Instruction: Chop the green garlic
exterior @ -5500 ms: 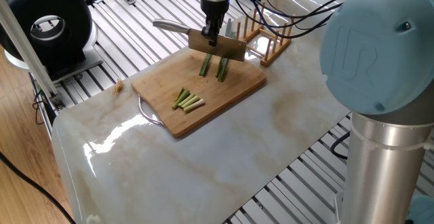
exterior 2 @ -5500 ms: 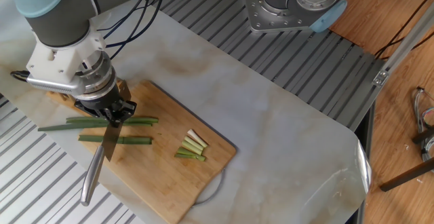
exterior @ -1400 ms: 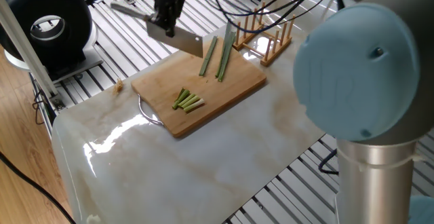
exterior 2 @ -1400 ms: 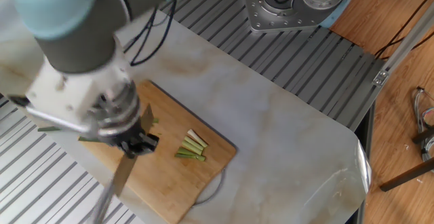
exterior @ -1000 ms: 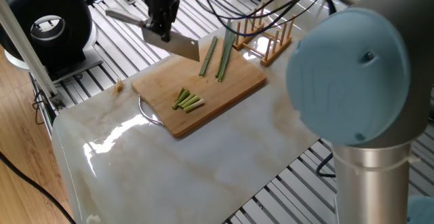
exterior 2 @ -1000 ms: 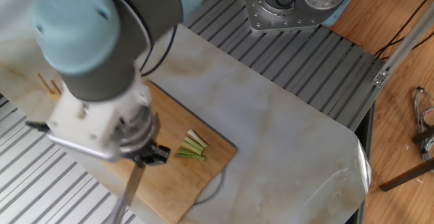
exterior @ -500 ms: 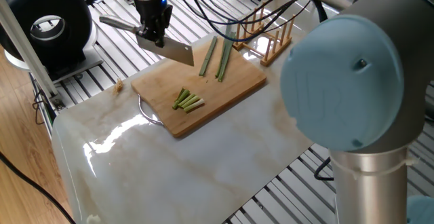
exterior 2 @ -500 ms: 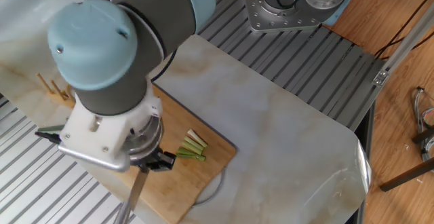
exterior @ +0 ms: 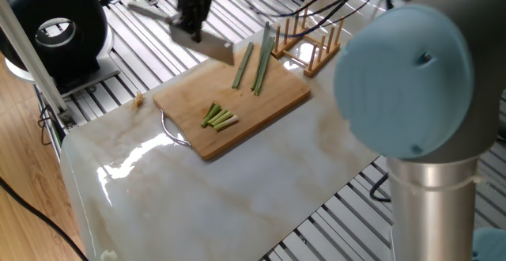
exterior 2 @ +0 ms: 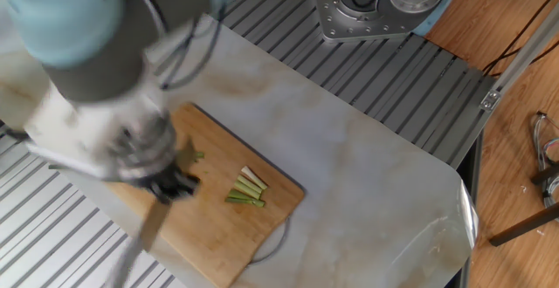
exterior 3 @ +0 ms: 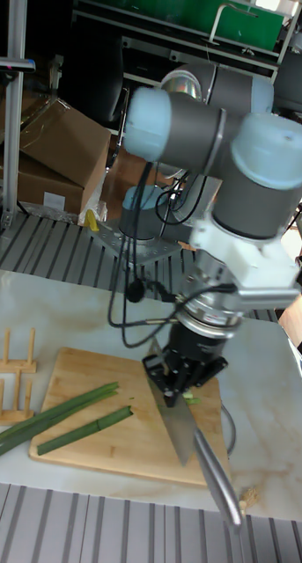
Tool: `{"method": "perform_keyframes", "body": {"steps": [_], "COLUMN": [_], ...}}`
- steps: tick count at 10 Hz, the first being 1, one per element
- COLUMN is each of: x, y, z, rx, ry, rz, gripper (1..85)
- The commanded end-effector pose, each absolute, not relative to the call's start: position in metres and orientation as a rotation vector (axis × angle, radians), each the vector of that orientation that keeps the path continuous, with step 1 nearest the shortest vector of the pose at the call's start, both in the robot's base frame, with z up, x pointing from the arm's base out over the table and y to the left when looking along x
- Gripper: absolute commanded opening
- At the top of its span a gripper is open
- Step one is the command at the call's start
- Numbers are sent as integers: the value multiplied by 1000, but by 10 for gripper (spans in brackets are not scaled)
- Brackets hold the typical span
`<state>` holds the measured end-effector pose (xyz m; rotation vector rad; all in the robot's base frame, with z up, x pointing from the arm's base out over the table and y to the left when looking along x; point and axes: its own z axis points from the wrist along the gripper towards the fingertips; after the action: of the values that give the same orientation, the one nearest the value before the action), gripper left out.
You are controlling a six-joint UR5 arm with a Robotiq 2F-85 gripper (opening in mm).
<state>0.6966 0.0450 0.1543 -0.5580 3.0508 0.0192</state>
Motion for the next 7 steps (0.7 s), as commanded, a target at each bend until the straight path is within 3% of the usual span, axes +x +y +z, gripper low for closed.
{"method": "perform_keyframes", "body": {"steps": [1, 2, 7], "x": [687, 688, 698], "y": [10, 8, -39], "z": [155, 148, 123], "rx": [-640, -637, -899], "ry": [2982, 2968, 2931], "rz": [119, 160, -29], "gripper": [13, 13, 13]}}
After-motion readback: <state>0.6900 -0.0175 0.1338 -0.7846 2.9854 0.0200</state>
